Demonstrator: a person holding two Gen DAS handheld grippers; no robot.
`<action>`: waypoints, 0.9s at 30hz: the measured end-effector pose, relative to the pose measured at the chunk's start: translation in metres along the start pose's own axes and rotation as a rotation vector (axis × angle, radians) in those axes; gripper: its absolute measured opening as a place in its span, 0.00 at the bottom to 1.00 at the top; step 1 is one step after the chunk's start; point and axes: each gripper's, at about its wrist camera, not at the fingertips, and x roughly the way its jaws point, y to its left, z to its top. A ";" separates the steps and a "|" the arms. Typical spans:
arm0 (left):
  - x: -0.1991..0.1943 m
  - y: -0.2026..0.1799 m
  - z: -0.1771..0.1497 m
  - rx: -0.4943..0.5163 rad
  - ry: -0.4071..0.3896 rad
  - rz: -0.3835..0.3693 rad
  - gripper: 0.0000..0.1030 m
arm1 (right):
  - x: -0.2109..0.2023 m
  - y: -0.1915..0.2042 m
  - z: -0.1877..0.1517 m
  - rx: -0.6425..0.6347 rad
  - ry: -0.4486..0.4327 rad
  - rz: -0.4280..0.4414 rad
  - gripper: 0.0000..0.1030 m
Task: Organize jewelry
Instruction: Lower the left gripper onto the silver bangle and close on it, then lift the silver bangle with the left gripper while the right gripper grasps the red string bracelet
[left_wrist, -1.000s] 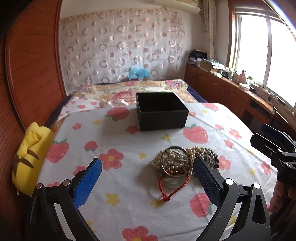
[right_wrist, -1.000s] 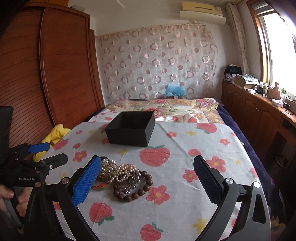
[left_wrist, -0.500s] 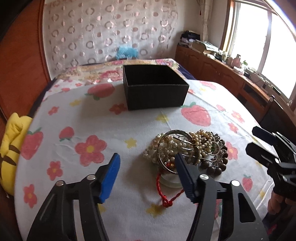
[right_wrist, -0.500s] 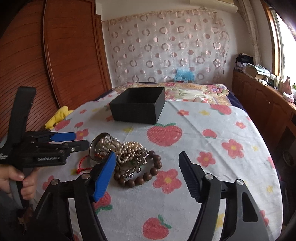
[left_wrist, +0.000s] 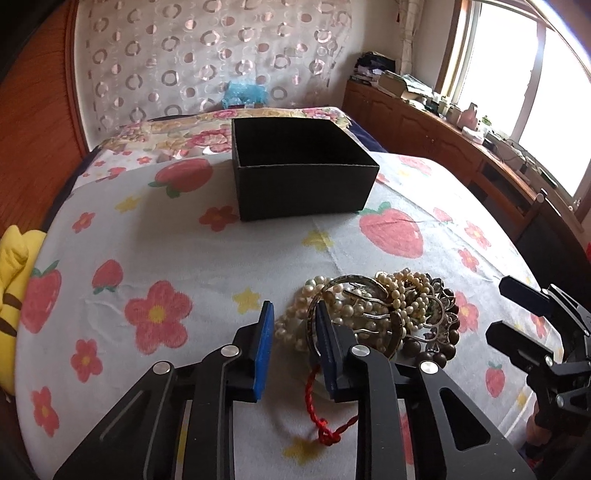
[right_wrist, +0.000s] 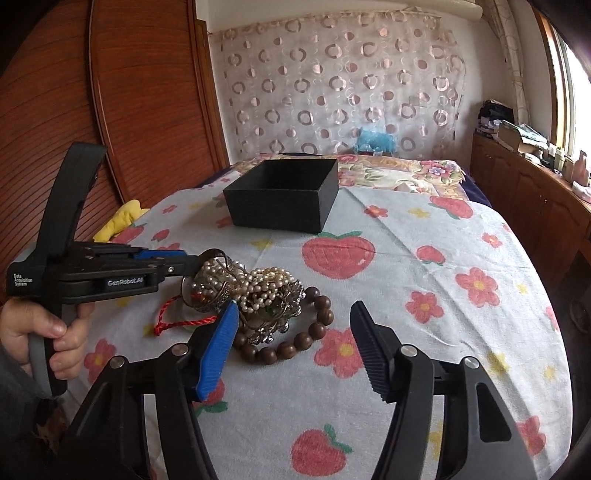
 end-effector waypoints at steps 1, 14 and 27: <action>0.001 -0.001 0.000 0.003 0.000 0.000 0.19 | 0.001 0.001 0.000 -0.001 0.004 0.004 0.62; -0.014 0.002 -0.002 -0.007 -0.060 -0.025 0.03 | 0.008 0.008 -0.004 -0.018 0.038 0.042 0.59; -0.057 0.026 -0.030 -0.064 -0.125 0.008 0.03 | 0.025 0.041 0.003 -0.077 0.108 0.151 0.45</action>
